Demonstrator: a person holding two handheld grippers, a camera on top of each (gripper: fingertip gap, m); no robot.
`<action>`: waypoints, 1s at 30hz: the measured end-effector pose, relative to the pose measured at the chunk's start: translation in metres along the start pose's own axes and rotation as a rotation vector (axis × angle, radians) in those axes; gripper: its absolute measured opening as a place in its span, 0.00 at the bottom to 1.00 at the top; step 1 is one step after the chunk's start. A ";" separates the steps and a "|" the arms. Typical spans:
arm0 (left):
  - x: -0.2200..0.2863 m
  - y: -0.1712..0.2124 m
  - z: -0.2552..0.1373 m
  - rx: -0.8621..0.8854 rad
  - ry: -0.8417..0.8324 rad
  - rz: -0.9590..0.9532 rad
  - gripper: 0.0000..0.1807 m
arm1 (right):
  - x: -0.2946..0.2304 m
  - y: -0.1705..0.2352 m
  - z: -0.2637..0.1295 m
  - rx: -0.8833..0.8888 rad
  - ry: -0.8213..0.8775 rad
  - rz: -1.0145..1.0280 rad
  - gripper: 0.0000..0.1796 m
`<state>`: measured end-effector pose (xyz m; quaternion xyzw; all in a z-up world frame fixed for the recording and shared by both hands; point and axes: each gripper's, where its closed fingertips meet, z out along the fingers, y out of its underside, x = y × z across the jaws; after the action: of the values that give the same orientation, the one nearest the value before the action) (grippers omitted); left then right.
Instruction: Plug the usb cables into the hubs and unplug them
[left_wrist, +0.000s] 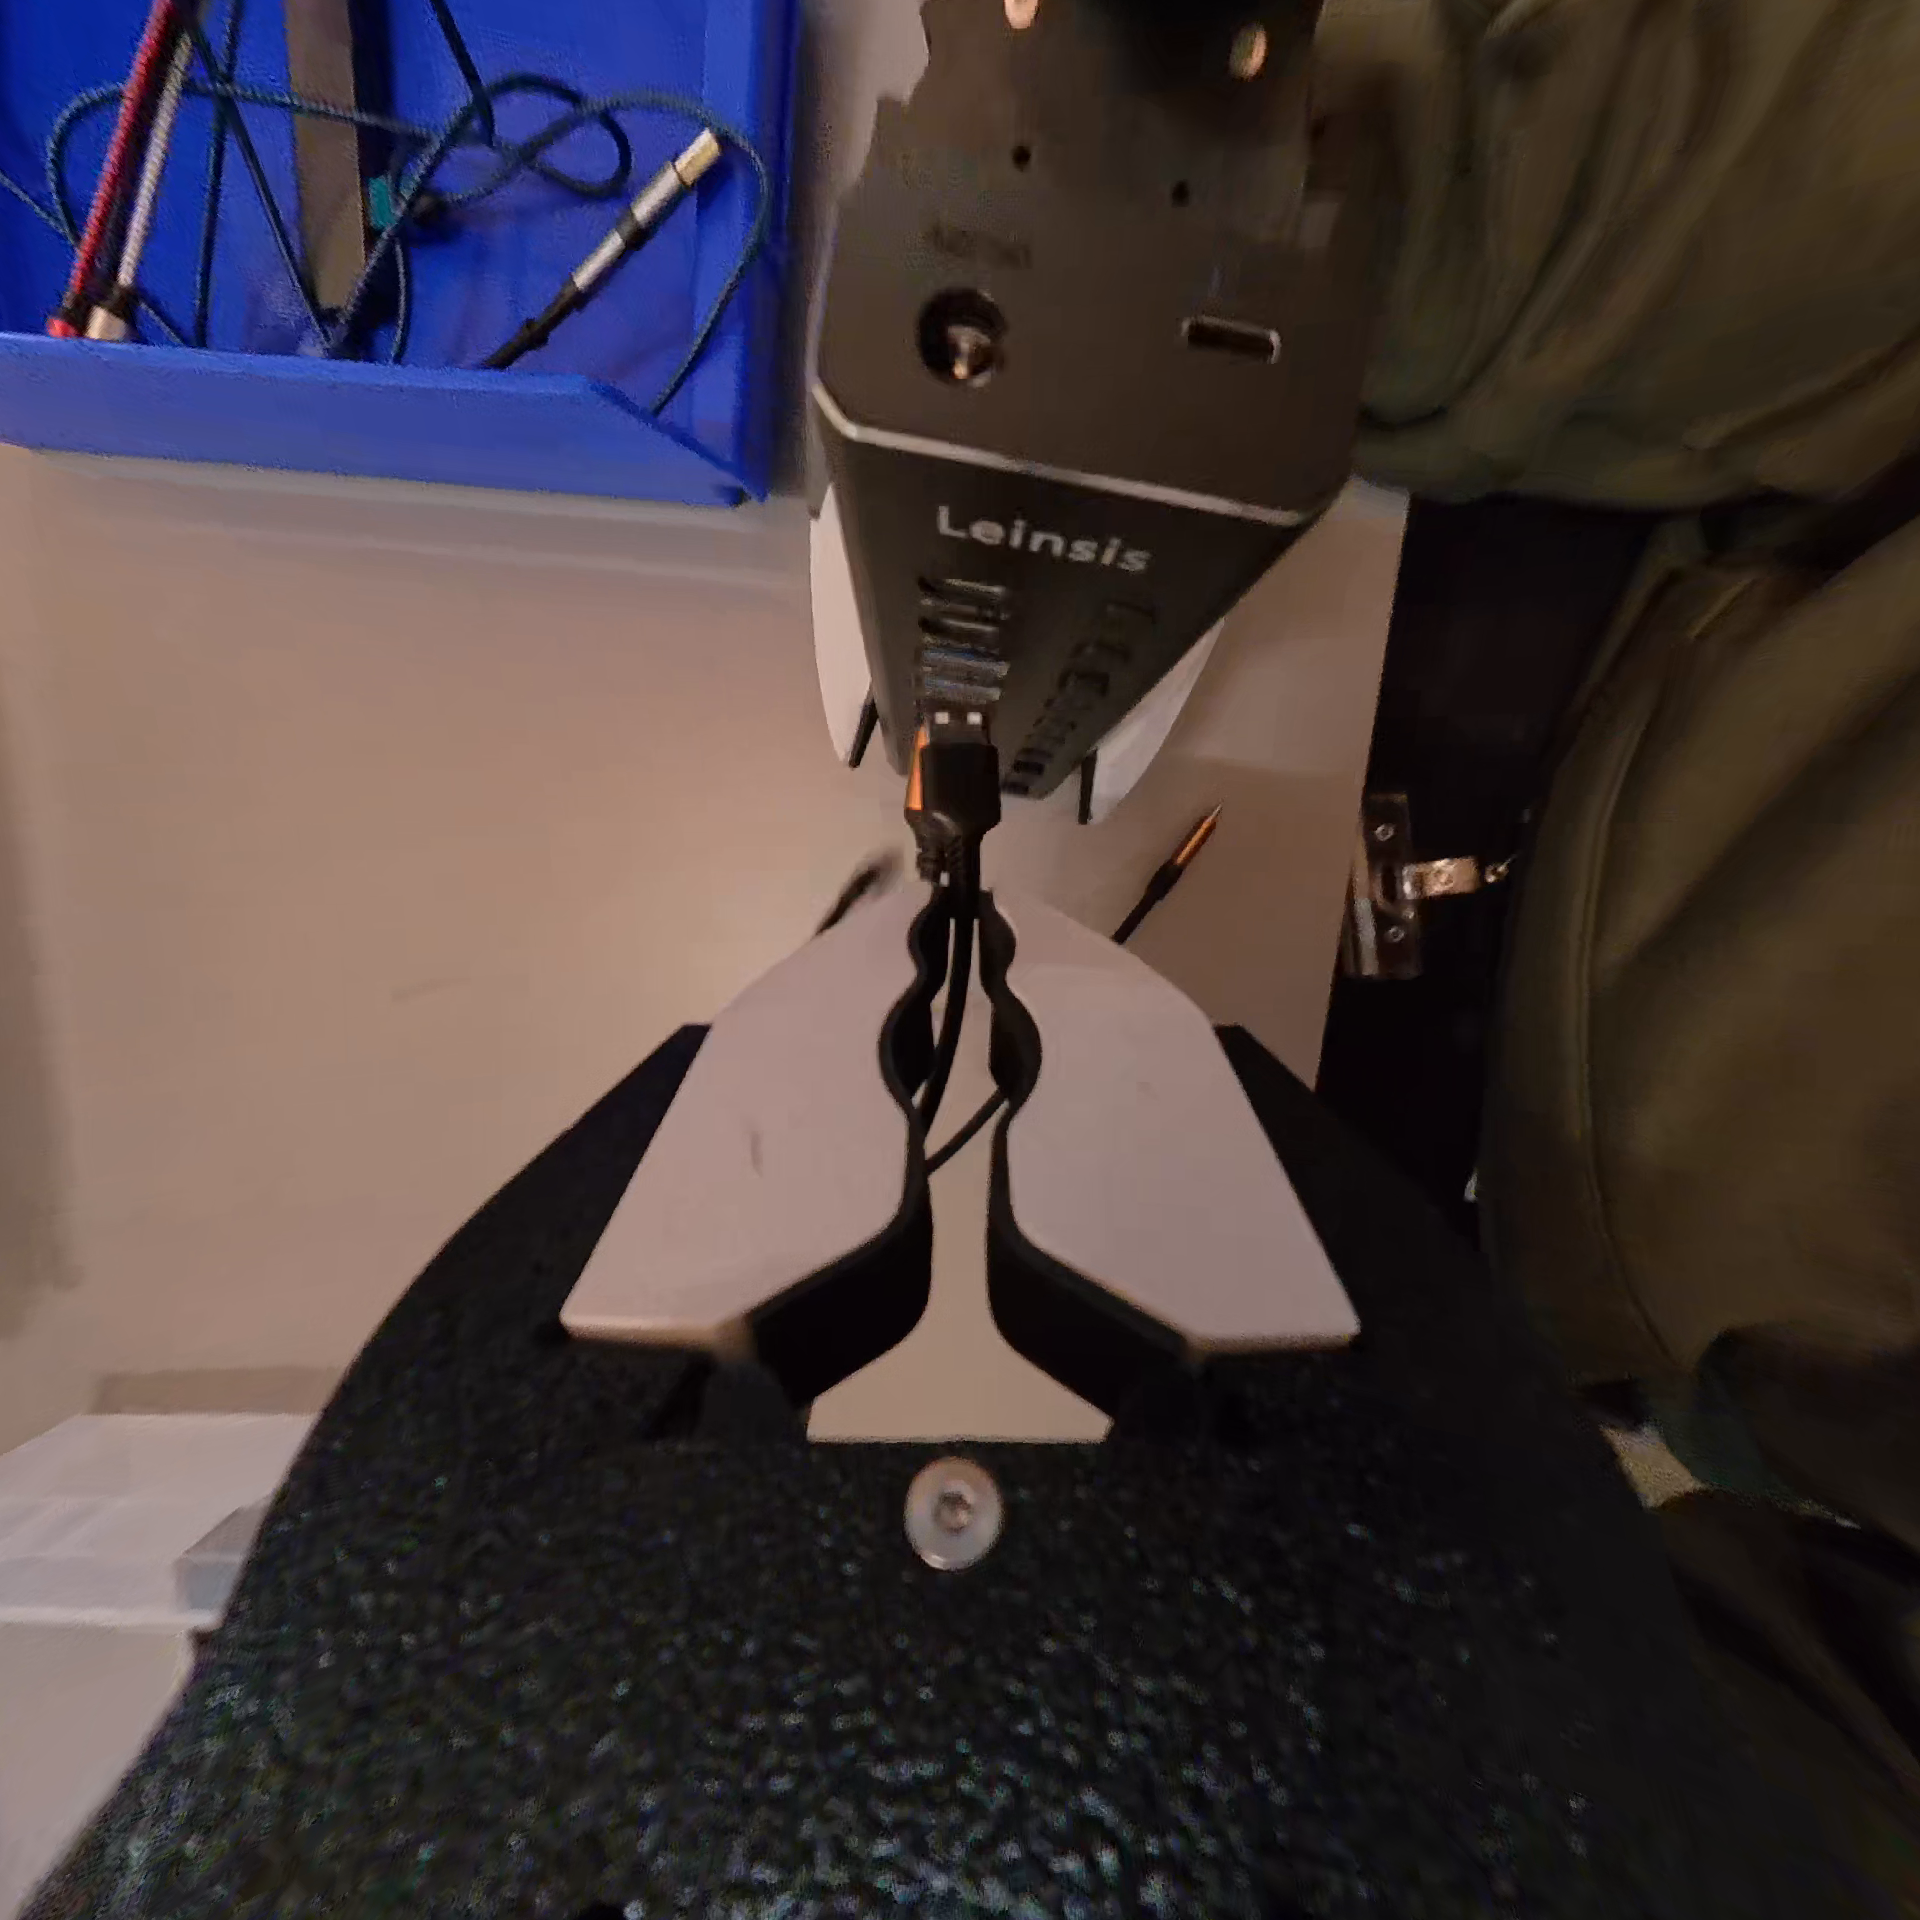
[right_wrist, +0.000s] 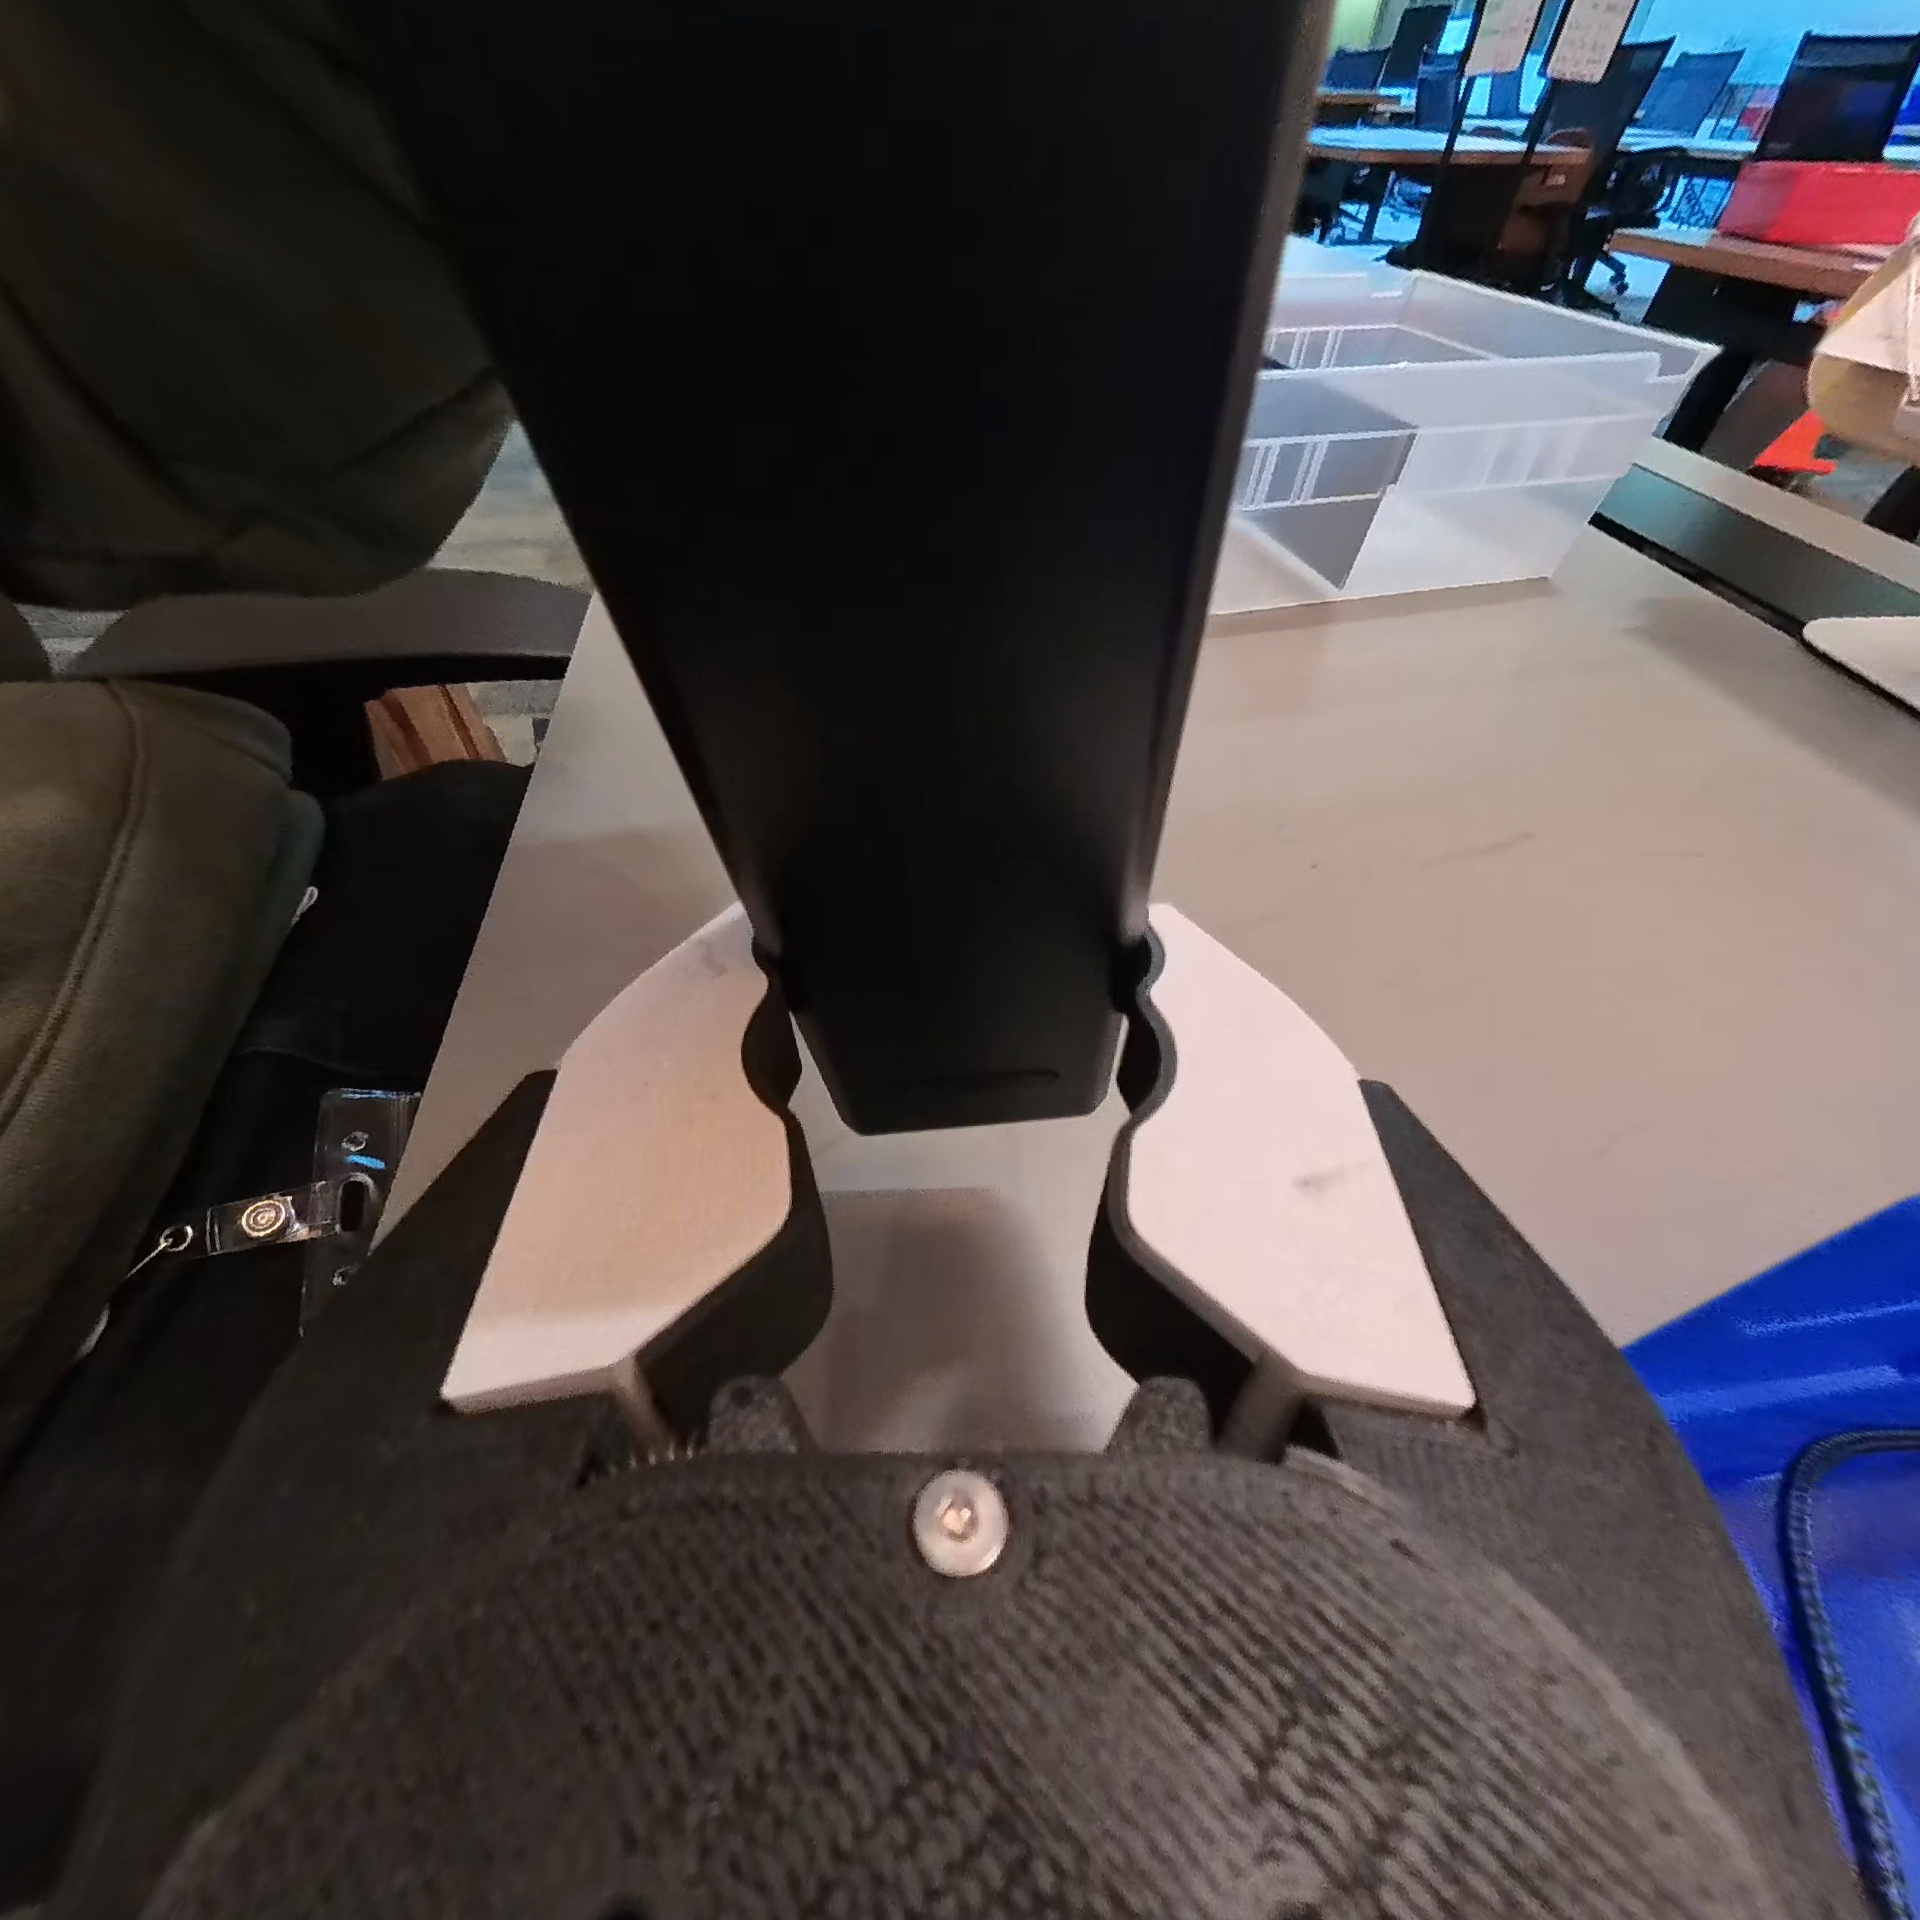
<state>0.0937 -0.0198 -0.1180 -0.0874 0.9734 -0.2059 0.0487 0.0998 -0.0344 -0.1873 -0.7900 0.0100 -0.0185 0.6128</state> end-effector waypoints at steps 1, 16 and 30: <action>-0.001 0.000 -0.001 0.020 0.012 -0.012 0.02 | 0.000 0.001 0.001 -0.011 0.001 -0.001 0.34; -0.011 -0.004 0.010 0.310 -0.059 0.019 0.02 | 0.002 -0.002 -0.002 0.017 -0.001 0.022 0.34; -0.002 -0.011 0.019 0.601 -0.032 0.120 0.03 | -0.002 0.003 0.002 -0.023 -0.017 -0.001 0.34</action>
<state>0.1001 -0.0366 -0.1303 -0.0146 0.8714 -0.4800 0.0999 0.0976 -0.0335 -0.1904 -0.7970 0.0049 -0.0120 0.6038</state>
